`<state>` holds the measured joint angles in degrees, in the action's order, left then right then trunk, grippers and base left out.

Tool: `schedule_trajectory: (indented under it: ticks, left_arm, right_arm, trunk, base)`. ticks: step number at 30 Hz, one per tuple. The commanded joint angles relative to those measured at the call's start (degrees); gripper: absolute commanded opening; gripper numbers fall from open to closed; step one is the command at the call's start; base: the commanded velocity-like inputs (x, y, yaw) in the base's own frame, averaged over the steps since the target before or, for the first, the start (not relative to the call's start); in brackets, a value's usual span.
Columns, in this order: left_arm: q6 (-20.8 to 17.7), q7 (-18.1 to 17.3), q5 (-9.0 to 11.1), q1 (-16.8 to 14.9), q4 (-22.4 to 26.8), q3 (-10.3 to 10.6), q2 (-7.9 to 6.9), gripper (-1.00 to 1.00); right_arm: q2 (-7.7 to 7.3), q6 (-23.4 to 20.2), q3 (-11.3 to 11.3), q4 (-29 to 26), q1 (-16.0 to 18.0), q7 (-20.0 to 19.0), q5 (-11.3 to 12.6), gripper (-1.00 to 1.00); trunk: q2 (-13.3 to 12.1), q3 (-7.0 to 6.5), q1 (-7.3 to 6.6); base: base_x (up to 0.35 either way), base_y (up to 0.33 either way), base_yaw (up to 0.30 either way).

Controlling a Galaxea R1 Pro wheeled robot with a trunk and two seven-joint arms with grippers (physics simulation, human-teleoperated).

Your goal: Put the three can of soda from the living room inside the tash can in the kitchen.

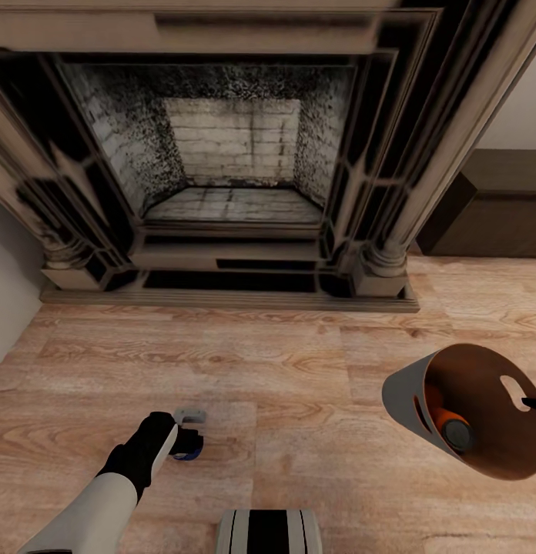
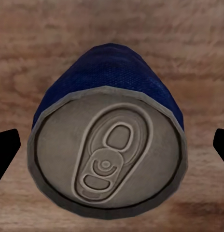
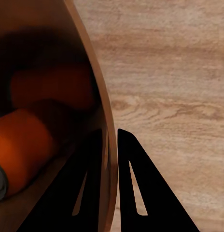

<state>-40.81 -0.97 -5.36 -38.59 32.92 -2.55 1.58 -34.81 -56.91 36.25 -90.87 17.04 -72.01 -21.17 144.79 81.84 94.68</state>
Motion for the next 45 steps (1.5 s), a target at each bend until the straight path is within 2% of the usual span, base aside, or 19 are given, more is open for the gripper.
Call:
schedule_trajectory:
  ticks: [1,5,6,16,29,35,37,39,40,42,43,45]
  left_arm:
    - [0.02,0.00,0.00,0.00,0.03,0.00,0.00,1.00]
    - [0.16,0.00,0.00,0.00,0.12,0.00,0.00,1.00]
    - [0.17,0.00,0.00,0.00,0.14,0.00,0.00,-1.00]
    - [0.14,0.00,0.00,0.00,-0.01,0.00,0.00,-1.00]
    - [-0.09,-1.16,-0.03,0.00,-0.34,0.00,0.00,-1.00]
    - [-1.66,-4.86,-0.18,-0.05,0.02,0.00,-0.03,-1.00]
    - [-3.82,-6.29,-0.11,-0.12,0.22,0.01,-0.08,-1.00]
    - [-6.32,-10.53,-0.12,-0.30,1.69,0.10,-0.37,-1.00]
    - [-7.09,-11.73,-0.17,-0.32,2.36,0.11,-0.60,-1.00]
    - [-11.50,-15.81,-0.15,-0.40,6.06,0.11,-2.28,-1.00]
    - [-12.66,-16.65,-0.14,-0.41,7.21,0.08,-2.72,-1.00]
    - [-16.68,-19.70,-0.09,-0.43,12.52,0.12,-4.07,-1.00]
  right_arm:
    - [0.00,-0.57,-0.04,-0.01,0.03,-0.33,0.60,-1.00]
    - [0.00,-0.57,-0.11,-0.01,0.02,-0.33,0.60,-1.00]
    - [0.00,-0.57,-0.11,-0.01,0.02,-0.33,0.60,-1.00]
    - [0.00,-0.57,-0.13,-0.01,0.02,-0.33,0.57,-1.00]
    - [0.00,-0.75,-0.15,-0.01,0.08,-0.33,0.60,-1.00]
    - [-0.02,-0.91,-0.39,0.02,0.10,-0.33,0.66,-1.00]
    - [-0.01,-1.14,-1.84,0.04,0.10,-0.37,0.67,-1.00]
    - [-0.02,-2.98,-4.80,0.02,0.10,-0.40,0.62,-1.00]
    - [-0.02,-3.09,-5.41,0.01,0.12,-0.40,0.60,-1.00]
    - [-0.02,-3.09,-6.90,0.00,0.16,-0.41,0.55,-1.00]
    - [-0.01,-3.09,-7.11,0.00,0.17,-0.41,0.54,-1.00]
    - [0.06,-3.09,-7.70,-0.01,0.22,-0.41,0.58,-1.00]
  trunk:
    - [0.00,0.00,-0.01]
    - [0.00,0.00,-0.01]
    - [0.00,0.00,-0.01]
    - [0.00,0.00,-0.01]
    - [-0.17,-2.88,-0.34]
    - [-0.25,-4.21,-0.49]
    - [-0.28,-4.66,-0.55]
    - [-0.31,-5.10,-0.60]
    - [-0.32,-5.32,-0.62]
    - [-0.35,-5.76,-0.68]
    - [-0.36,-5.99,-0.70]
    - [-0.39,-6.43,-0.75]
  base:
    - [0.000,0.000,0.000]
    - [0.000,0.000,0.000]
    - [0.000,0.000,0.000]
    - [0.000,0.000,0.000]
    - [0.000,0.000,0.000]
    - [0.000,0.000,0.000]
    - [0.000,0.000,0.000]
    - [0.000,0.000,0.000]
    - [0.000,0.000,0.000]
    - [0.000,0.000,0.000]
    - [0.000,0.000,0.000]
    - [0.000,0.000,0.000]
